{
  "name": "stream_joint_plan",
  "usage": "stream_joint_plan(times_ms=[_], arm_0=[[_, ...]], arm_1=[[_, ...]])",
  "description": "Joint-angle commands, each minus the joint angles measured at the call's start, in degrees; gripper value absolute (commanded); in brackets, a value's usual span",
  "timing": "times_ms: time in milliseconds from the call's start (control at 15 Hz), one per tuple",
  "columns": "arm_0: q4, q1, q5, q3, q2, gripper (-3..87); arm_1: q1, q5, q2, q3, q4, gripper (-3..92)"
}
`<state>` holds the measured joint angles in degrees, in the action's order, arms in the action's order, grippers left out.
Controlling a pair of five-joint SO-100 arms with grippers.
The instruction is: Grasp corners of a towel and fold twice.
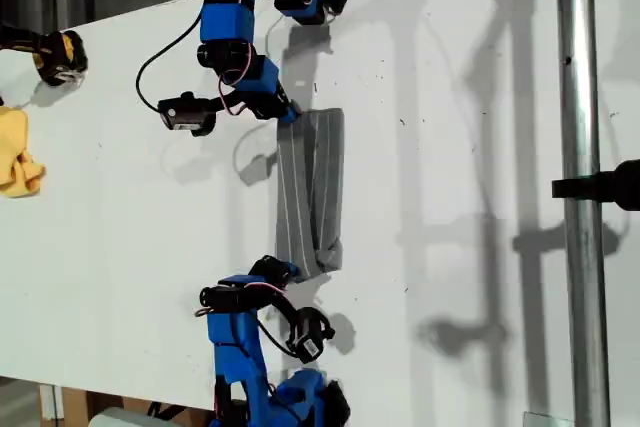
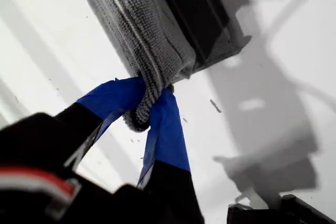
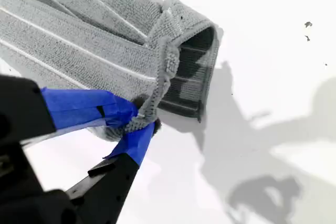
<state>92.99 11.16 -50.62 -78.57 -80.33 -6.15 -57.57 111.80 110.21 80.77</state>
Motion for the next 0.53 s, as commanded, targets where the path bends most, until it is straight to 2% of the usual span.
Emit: stream_joint_plan(times_ms=[0, 200, 467], arm_0=[[-0.8, -4.0, -3.8, 1.2, 1.3, -1.6], [-3.7, -7.4, -8.6, 2.3, 6.6, -1.6], [-6.5, -7.9, -9.8, 2.8, 12.5, -1.6]], arm_1=[[3.5, -2.6, 2.7, 0.7, -0.5, -0.2], [7.8, -7.4, 3.2, 6.1, -5.3, -0.2], [12.7, -14.1, 2.1, 14.8, -11.2, -0.2]])
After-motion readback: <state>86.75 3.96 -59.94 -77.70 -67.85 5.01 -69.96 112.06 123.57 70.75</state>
